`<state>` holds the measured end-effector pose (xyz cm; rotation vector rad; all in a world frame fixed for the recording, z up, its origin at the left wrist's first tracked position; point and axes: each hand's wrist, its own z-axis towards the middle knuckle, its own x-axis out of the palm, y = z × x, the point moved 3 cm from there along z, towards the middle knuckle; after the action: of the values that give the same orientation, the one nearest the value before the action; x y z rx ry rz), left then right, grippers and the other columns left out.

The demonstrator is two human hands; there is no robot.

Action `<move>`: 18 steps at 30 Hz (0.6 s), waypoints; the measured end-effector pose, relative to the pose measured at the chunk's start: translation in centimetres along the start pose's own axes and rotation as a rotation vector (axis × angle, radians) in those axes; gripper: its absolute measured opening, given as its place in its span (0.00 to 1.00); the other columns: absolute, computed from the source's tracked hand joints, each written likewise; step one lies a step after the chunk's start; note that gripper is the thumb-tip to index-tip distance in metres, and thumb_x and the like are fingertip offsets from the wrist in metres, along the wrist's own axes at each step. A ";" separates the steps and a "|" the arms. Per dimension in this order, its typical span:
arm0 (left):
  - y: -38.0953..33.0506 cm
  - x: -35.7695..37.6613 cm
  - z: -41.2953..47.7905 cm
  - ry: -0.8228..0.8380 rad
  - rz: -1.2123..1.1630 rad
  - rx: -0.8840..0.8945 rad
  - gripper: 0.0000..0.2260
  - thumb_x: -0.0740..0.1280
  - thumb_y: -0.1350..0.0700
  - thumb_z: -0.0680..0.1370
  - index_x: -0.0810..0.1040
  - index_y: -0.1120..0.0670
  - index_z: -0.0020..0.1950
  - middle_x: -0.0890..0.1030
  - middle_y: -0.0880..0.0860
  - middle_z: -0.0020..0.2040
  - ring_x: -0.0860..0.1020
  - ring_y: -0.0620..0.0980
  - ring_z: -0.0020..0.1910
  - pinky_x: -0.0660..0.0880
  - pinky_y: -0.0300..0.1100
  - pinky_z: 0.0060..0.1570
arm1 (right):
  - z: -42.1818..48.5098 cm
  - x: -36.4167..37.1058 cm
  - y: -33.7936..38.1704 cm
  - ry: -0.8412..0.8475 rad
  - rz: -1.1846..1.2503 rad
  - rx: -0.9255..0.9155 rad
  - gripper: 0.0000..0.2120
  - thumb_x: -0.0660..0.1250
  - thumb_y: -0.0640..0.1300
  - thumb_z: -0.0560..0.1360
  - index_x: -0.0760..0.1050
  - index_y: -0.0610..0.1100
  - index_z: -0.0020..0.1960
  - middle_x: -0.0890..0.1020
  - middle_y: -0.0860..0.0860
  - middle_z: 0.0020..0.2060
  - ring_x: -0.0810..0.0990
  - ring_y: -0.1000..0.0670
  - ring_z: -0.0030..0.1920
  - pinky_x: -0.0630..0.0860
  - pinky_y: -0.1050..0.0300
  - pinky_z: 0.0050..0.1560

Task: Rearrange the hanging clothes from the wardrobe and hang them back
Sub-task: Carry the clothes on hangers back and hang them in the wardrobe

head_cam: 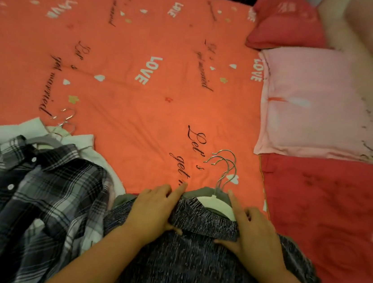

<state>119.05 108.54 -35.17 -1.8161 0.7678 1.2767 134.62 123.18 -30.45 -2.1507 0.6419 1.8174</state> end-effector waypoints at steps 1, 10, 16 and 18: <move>-0.4 -1.9 -0.6 -0.014 -0.005 0.010 0.49 0.67 0.31 0.64 0.45 0.45 0.76 0.70 0.50 0.58 0.70 0.52 0.55 0.59 0.43 0.44 | -0.7 -2.2 0.5 -0.052 0.001 -0.007 0.54 0.70 0.70 0.56 0.49 0.54 0.73 0.73 0.51 0.37 0.74 0.49 0.36 0.71 0.56 0.35; -1.3 -20.0 -12.1 -0.220 -0.035 -0.040 0.43 0.68 0.29 0.61 0.58 0.43 0.71 0.73 0.46 0.56 0.73 0.50 0.54 0.65 0.43 0.45 | -8.0 -19.6 8.2 -0.259 -0.031 -0.139 0.51 0.80 0.62 0.50 0.70 0.46 0.69 0.75 0.50 0.34 0.75 0.48 0.31 0.69 0.58 0.29; 0.1 -29.4 -21.8 -0.420 -0.015 -0.150 0.43 0.69 0.29 0.60 0.61 0.44 0.70 0.73 0.46 0.58 0.73 0.50 0.56 0.68 0.45 0.48 | -11.4 -28.4 15.1 -0.423 -0.028 -0.320 0.51 0.82 0.57 0.47 0.71 0.47 0.68 0.74 0.49 0.34 0.73 0.47 0.29 0.65 0.58 0.28; 0.2 -32.1 -25.6 -0.501 0.014 -0.193 0.43 0.69 0.30 0.61 0.63 0.45 0.71 0.74 0.46 0.58 0.74 0.51 0.55 0.69 0.45 0.47 | -12.4 -30.7 17.6 -0.494 0.004 -0.409 0.51 0.82 0.58 0.49 0.70 0.47 0.69 0.74 0.48 0.34 0.74 0.46 0.29 0.68 0.56 0.27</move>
<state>121.10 87.99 0.29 -1.5309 0.3898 1.7692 133.08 107.25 3.52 -1.7783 0.1689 2.5269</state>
